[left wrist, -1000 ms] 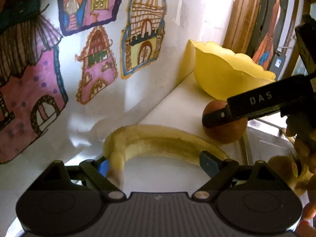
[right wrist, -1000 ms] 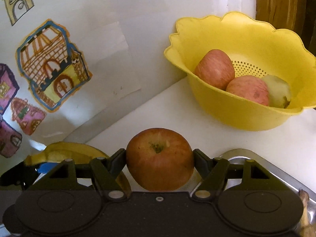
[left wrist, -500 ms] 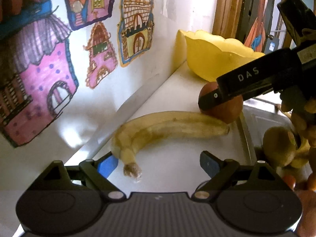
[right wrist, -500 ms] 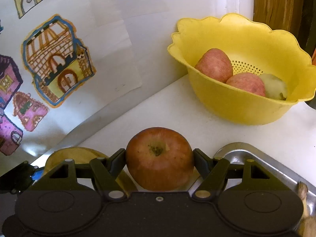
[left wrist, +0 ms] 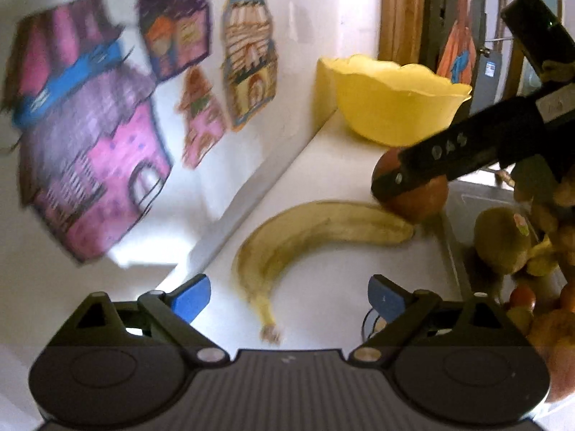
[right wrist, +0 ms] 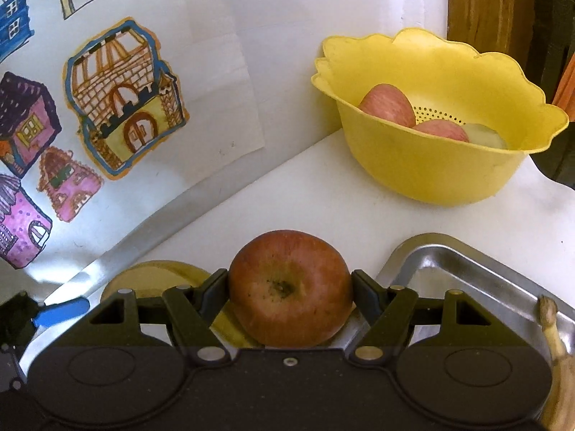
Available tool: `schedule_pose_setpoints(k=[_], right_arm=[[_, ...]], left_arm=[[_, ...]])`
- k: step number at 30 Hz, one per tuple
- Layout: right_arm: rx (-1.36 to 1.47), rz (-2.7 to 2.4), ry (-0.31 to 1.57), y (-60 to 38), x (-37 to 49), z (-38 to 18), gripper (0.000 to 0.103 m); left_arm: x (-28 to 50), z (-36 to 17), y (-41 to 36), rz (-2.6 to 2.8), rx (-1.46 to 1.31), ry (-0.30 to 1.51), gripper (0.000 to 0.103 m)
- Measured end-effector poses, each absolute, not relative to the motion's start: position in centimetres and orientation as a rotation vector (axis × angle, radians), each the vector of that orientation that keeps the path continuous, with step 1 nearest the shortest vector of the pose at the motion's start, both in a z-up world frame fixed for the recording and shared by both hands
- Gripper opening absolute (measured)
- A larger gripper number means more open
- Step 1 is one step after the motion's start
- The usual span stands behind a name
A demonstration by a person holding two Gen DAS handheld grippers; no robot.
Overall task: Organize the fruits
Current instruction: 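Lower the left tool over the banana while the right tool holds the apple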
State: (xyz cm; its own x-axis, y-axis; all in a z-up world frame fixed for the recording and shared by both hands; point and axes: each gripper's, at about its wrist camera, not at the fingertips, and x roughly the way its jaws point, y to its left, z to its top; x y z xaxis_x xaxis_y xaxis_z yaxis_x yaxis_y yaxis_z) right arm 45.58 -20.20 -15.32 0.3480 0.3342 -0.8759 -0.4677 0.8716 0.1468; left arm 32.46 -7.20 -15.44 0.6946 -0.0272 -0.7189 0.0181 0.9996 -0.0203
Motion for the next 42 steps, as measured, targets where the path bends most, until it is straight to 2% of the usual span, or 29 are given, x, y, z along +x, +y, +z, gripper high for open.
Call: schedule_pose_setpoints(k=[10,23,35,42], right_arm=[[-0.113,0.515,1.115,-21.5,45.4,-15.1,0.074],[-0.110,0.533,1.121,-21.7,46.7,-15.1,0.074],[-0.102,0.523,1.103,-21.7,46.3,-15.0,0.074],[-0.076,0.516,1.110,-22.0,46.4,-14.9,0.074]], left_arm=[[35.9,-16.2,-9.2,-0.048,0.169,0.797,0.098],[38.0,-17.1,-10.1,-0.086,0.234,0.797,0.100],[36.4,-16.5,-9.5,-0.112,0.186,0.842,0.083],[34.5,-15.8,-9.5,-0.135,0.155,0.895,0.082]])
